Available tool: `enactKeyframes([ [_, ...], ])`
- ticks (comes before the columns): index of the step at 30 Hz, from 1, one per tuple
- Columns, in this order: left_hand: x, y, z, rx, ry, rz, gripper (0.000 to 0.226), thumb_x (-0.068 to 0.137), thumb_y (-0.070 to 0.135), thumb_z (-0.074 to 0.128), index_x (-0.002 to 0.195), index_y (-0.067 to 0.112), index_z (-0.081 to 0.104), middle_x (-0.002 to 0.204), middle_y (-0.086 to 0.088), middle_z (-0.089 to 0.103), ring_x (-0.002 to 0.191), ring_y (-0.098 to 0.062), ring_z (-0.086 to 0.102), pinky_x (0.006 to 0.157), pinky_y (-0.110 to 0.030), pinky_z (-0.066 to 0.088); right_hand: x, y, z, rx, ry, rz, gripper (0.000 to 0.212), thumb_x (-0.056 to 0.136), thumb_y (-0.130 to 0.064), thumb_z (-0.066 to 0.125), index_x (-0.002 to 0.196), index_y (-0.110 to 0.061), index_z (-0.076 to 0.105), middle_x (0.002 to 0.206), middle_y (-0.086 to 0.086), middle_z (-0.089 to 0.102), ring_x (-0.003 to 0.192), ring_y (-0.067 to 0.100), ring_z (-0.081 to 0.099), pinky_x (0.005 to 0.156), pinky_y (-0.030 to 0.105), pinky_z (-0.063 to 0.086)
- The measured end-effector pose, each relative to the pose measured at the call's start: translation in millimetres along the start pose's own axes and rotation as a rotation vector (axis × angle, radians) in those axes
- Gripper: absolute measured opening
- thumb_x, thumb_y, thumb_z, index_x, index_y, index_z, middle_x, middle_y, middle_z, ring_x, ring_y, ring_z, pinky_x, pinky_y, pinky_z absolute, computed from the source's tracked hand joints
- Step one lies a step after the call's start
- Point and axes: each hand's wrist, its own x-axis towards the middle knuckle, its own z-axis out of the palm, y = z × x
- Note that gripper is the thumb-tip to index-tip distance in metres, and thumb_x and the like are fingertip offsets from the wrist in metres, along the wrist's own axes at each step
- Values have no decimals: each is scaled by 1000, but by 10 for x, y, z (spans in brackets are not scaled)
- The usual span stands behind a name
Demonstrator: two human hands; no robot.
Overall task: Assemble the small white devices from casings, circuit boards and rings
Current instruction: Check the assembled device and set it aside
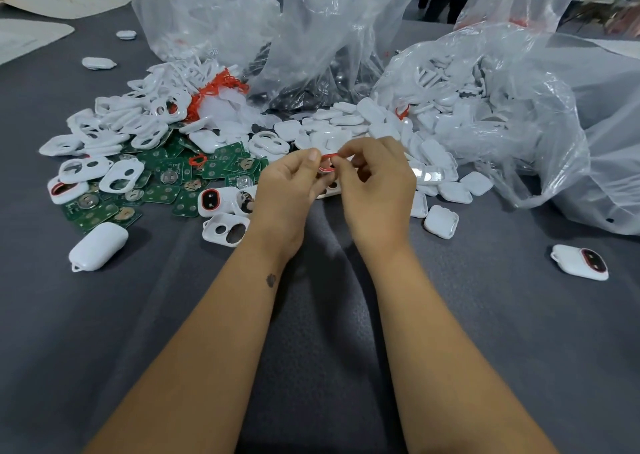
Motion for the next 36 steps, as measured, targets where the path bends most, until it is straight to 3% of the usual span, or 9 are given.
enactKeyframes([
  [3, -12, -1, 28, 50, 43, -1, 24, 101, 5, 47, 83, 4, 63, 89, -14, 65, 91, -19, 66, 87, -23, 55, 24, 31, 2, -32, 2, 59, 5, 81, -8, 69, 82, -13, 68, 78, -5, 55, 73, 8, 52, 70, 33, 47],
  [6, -13, 5, 22, 73, -10, -31, 23, 102, 5, 45, 89, 1, 63, 94, -19, 65, 92, -21, 65, 90, -26, 55, 26, 17, -26, -53, -1, 26, 7, 82, -6, 67, 86, -12, 68, 82, -1, 58, 73, 8, 51, 69, 29, 45],
  [11, 18, 21, -24, 87, -26, -46, 30, 102, 7, 43, 81, 8, 64, 70, 2, 68, 64, -4, 60, 68, -17, 51, -10, -30, -59, -154, -11, -215, 11, 83, 2, 64, 90, -3, 72, 89, 11, 64, 78, 25, 60, 65, 32, 46],
  [17, 39, -18, -66, 99, -65, -29, 32, 103, 10, 42, 83, 11, 66, 73, 5, 70, 72, -5, 63, 73, -20, 50, 10, -18, -71, -152, -29, -255, 10, 83, 3, 66, 89, 2, 73, 87, 13, 67, 79, 28, 64, 69, 28, 46],
  [19, 46, -20, -74, 89, -70, -33, 31, 103, 11, 42, 83, 11, 66, 74, 5, 70, 72, -5, 62, 72, -19, 50, 10, -16, -75, -174, -39, -271, 8, 83, 1, 65, 87, 1, 73, 85, 12, 67, 76, 29, 63, 67, 34, 47],
  [24, 31, -8, -69, 96, -65, -25, 31, 100, 16, 51, 76, 12, 70, 71, 0, 68, 65, -7, 60, 66, -20, 51, 9, -8, -79, -267, -106, -300, 9, 83, 0, 58, 86, 1, 66, 86, 14, 63, 75, 34, 59, 57, 44, 50],
  [28, 26, -5, -67, 175, 0, -11, 27, 90, 27, 61, 66, 15, 68, 63, -3, 62, 57, -11, 54, 62, -22, 47, -20, -38, -59, -322, -153, -291, 15, 85, -3, 50, 93, 2, 62, 91, 18, 61, 74, 36, 56, 55, 38, 43],
  [32, 34, -11, -64, 217, 52, -4, 32, 94, 23, 56, 65, 11, 63, 58, -2, 58, 52, -11, 49, 57, -21, 43, -33, -57, -53, -362, -202, -293, 14, 87, -2, 50, 95, 5, 60, 90, 21, 59, 72, 38, 54, 56, 33, 30],
  [36, 51, -12, -67, 143, 94, -25, 33, 98, 15, 49, 69, 7, 64, 67, -12, 58, 65, -25, 51, 67, -35, 44, -48, -62, -33, -310, -201, -253, 10, 91, -5, 53, 92, 3, 59, 86, 17, 59, 72, 34, 53, 56, 36, 35],
])
